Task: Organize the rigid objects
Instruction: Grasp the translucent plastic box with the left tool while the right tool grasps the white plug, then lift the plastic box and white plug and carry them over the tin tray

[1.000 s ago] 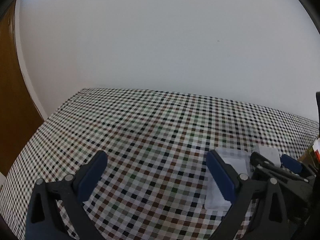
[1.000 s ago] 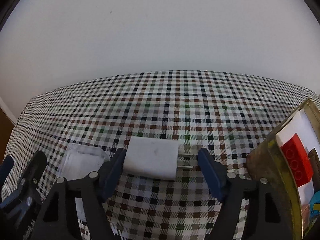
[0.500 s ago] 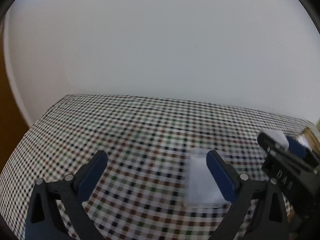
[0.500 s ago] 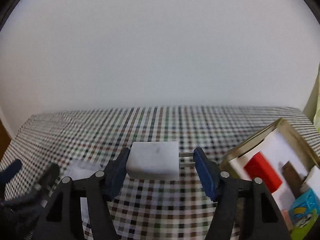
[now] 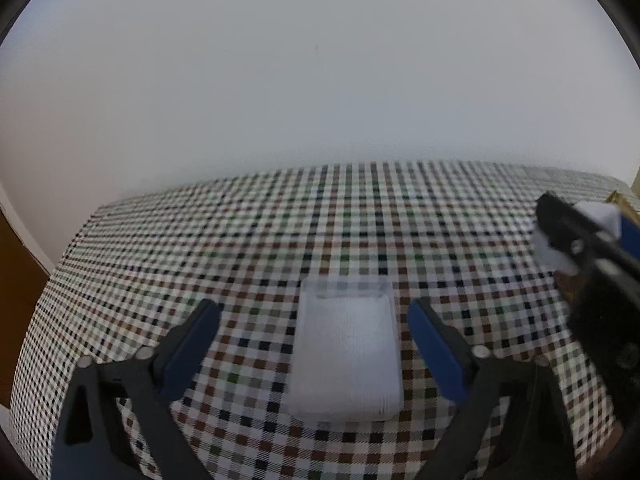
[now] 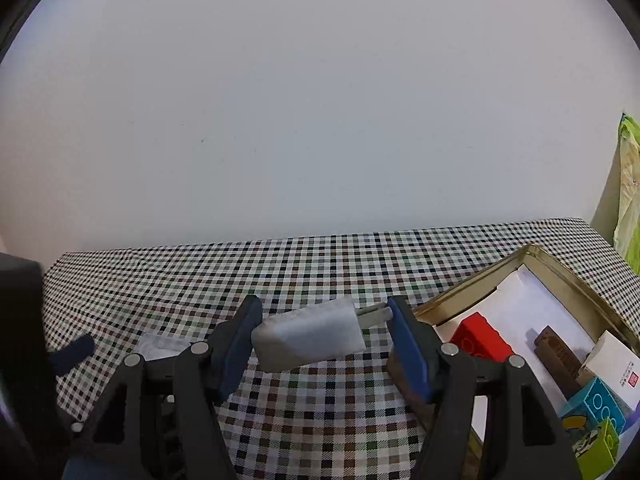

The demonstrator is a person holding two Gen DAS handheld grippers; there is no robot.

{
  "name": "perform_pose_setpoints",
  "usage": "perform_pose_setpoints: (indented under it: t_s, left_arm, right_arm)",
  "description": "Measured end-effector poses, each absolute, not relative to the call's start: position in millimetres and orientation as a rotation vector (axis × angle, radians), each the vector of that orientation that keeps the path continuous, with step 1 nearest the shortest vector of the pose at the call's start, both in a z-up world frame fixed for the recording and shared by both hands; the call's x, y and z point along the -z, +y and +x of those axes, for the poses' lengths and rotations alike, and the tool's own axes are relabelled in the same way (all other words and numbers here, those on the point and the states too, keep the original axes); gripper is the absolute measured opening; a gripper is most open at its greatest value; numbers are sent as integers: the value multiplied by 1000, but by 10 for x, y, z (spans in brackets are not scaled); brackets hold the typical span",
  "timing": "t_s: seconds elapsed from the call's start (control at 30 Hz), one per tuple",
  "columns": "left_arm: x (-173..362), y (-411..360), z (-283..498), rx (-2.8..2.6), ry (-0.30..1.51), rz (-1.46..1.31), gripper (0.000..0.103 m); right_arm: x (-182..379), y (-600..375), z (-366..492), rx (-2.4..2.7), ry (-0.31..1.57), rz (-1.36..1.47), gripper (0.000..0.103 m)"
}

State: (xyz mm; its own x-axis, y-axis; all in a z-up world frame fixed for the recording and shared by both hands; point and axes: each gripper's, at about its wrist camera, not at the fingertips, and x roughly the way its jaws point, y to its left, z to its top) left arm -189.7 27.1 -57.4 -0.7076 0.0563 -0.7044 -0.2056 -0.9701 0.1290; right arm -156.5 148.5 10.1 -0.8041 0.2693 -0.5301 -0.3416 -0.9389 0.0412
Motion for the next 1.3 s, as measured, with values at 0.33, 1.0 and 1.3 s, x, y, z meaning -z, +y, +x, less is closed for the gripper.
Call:
perform_pose_setpoints:
  t_s: [0.33,1.0,1.3]
  left_arm:
    - [748,137,-2062,-2658,168,-1279,67]
    - [353,193,-1647,-2912,222,-939,54]
    - [340,175,-1636,-2949,210,-922,54]
  right_arm:
    - [-71,1340,-1660,-2705,183,-770,67]
    - [-41,1290,-1580,-2734,118,-697,67]
    - [-16,1304,-1417,-2729,92,-690,67]
